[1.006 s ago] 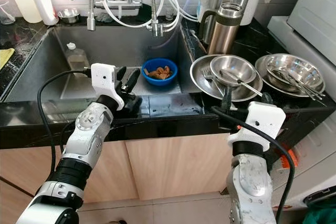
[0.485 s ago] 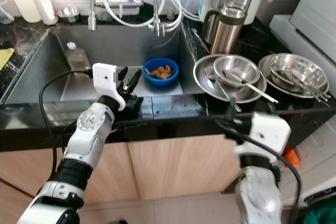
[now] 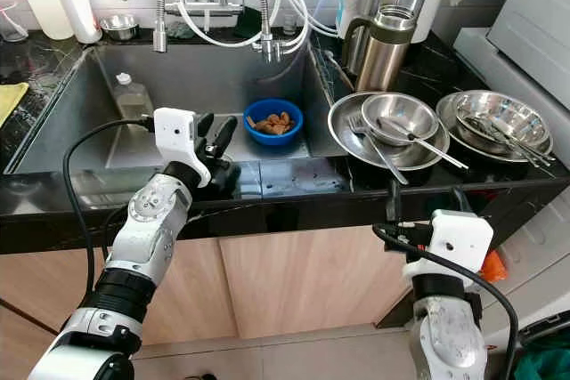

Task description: Kitchen organization

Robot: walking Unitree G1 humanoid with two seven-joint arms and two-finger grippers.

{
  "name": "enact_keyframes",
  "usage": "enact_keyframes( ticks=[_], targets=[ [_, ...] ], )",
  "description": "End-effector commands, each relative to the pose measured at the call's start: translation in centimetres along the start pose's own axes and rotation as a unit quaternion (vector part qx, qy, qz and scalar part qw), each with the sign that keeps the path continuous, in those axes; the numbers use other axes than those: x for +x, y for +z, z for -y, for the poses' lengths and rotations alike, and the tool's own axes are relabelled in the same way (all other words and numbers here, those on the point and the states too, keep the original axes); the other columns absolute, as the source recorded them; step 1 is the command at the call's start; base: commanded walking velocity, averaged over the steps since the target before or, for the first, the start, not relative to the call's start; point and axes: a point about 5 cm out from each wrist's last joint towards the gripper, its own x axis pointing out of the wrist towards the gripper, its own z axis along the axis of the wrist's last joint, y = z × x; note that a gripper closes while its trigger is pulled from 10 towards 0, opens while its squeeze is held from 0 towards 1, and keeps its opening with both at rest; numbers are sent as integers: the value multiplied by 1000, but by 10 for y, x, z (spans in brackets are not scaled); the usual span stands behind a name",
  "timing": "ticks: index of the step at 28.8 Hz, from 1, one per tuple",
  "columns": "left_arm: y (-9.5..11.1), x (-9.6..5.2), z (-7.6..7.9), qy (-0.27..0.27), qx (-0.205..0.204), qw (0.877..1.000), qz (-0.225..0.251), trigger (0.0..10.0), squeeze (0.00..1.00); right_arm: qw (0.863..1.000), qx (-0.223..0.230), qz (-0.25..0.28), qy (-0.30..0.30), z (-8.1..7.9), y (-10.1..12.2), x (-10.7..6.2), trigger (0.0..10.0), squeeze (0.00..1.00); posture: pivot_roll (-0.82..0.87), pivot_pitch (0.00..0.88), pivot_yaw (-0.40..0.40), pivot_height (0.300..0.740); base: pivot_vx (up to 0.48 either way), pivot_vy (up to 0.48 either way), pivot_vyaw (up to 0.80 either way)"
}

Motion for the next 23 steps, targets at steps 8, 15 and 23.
enact_keyframes(
  ticks=[8,15,23],
  targets=[
    [-1,0,2,-3,-3,1000,-4,10000,0,1000,10,-5,2,15,-7,10,10000,0,64,109,-47,740,0,0,0],
    [-1,-1,1,-2,-2,1000,-4,10000,0,1000,15,1,0,22,-8,20,10000,0,72,113,-47,740,0,0,0],
    [0,-1,2,-3,0,1000,-3,10000,0,999,29,-5,26,18,-14,26,10000,0,76,112,-45,740,0,0,0]
  ],
)
